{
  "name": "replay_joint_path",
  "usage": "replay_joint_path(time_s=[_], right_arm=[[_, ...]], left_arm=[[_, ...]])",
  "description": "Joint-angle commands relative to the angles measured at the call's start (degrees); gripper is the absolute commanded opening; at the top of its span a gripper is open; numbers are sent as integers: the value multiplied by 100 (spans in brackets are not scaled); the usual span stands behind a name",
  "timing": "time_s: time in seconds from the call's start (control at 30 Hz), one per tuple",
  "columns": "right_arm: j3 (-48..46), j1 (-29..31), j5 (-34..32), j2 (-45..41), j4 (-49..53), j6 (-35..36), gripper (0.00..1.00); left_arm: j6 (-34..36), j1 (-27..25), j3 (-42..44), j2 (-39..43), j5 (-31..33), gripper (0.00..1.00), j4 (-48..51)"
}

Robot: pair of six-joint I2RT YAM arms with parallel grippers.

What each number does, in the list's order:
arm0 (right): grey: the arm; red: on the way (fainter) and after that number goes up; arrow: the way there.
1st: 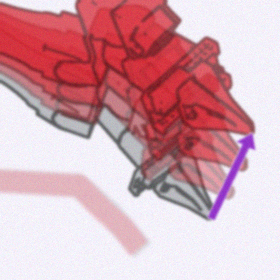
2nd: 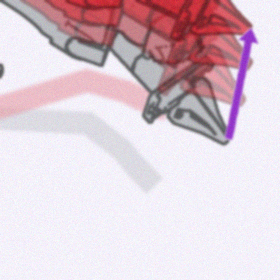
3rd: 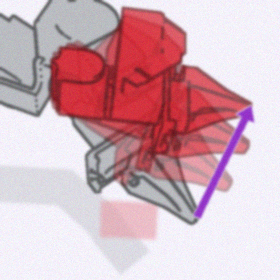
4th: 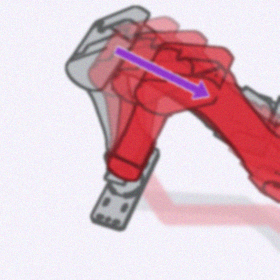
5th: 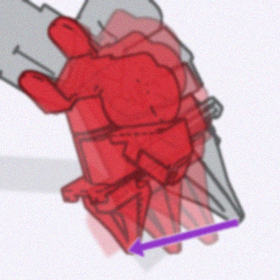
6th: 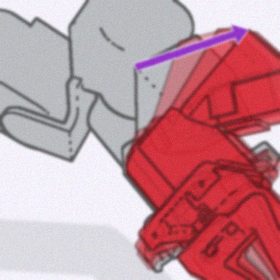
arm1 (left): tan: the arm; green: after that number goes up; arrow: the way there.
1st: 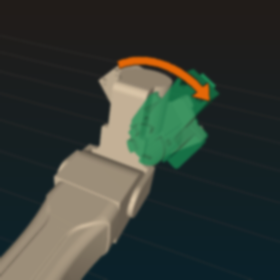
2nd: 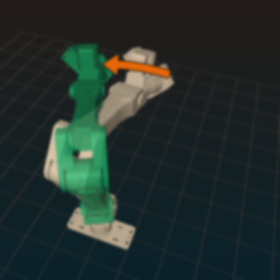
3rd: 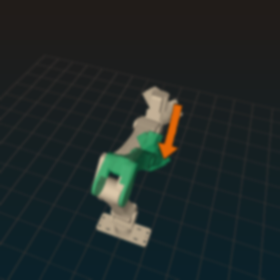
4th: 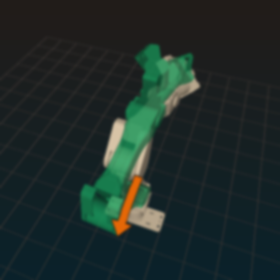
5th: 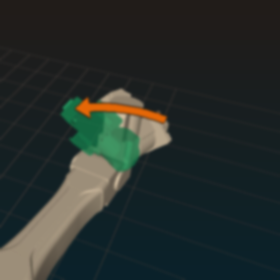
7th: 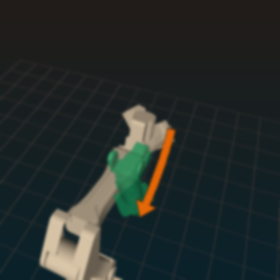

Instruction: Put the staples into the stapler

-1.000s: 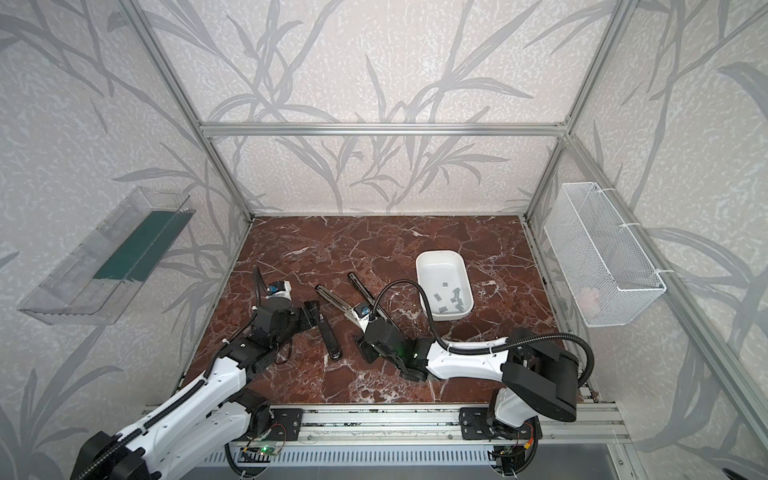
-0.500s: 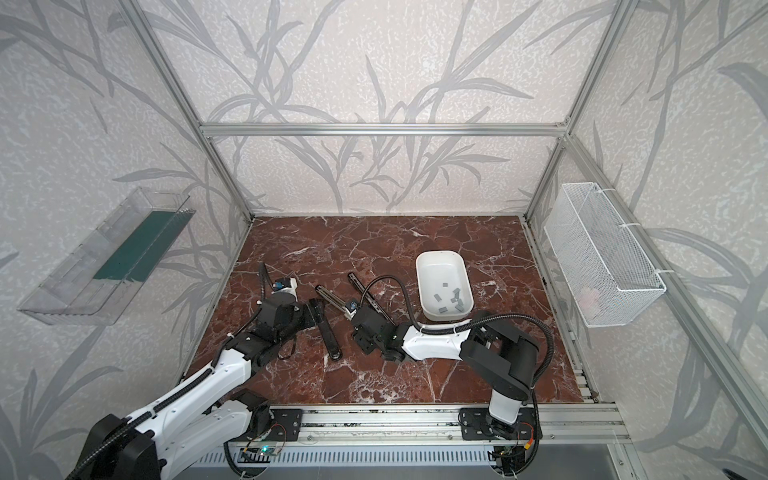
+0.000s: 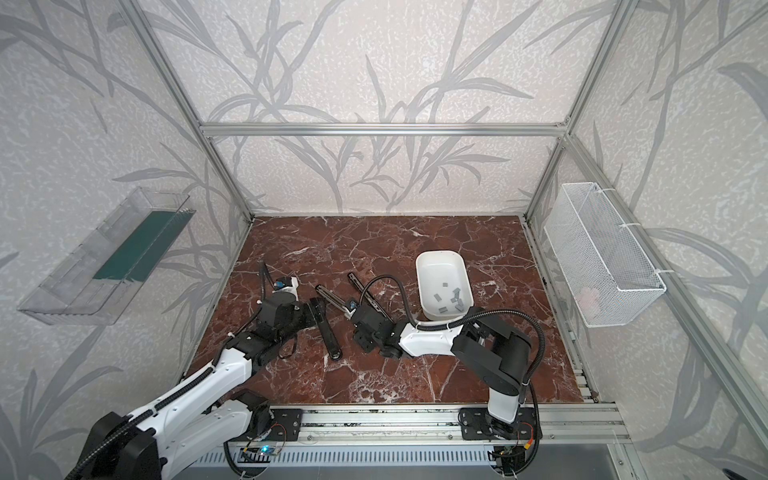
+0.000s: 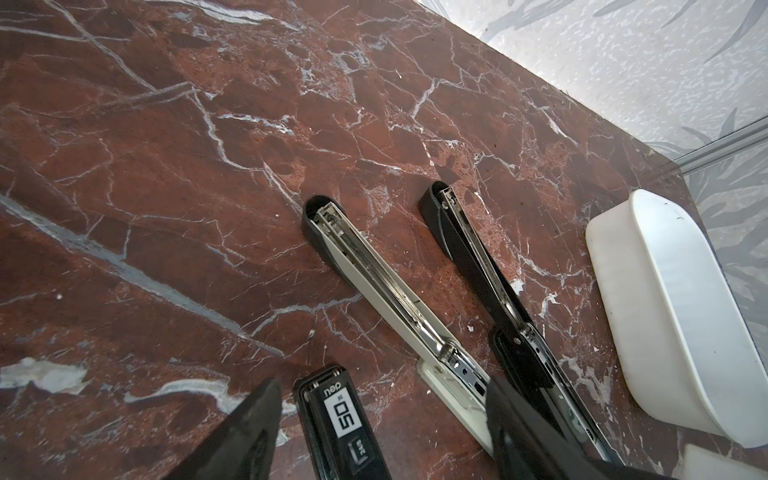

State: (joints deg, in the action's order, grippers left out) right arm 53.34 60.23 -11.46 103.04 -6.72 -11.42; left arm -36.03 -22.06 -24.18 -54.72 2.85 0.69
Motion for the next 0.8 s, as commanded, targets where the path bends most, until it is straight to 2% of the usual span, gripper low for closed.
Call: replay_joint_path(time_s=[0.0,0.4,0.57,0.77], right_arm=[[-25,-42,48,12,325,-113,39],[-353,-47,-110,-1168,471,-117,45],[-378,-65,-22,-1102,479,-71,48],[-294,-241,112,-766,541,-45,49]], left_arm=[[-73,27,-104,40,-12,78,-106],[-13,27,-201,67,115,78,-5],[178,52,-601,-118,225,79,224],[183,78,-1027,-520,52,79,243]])
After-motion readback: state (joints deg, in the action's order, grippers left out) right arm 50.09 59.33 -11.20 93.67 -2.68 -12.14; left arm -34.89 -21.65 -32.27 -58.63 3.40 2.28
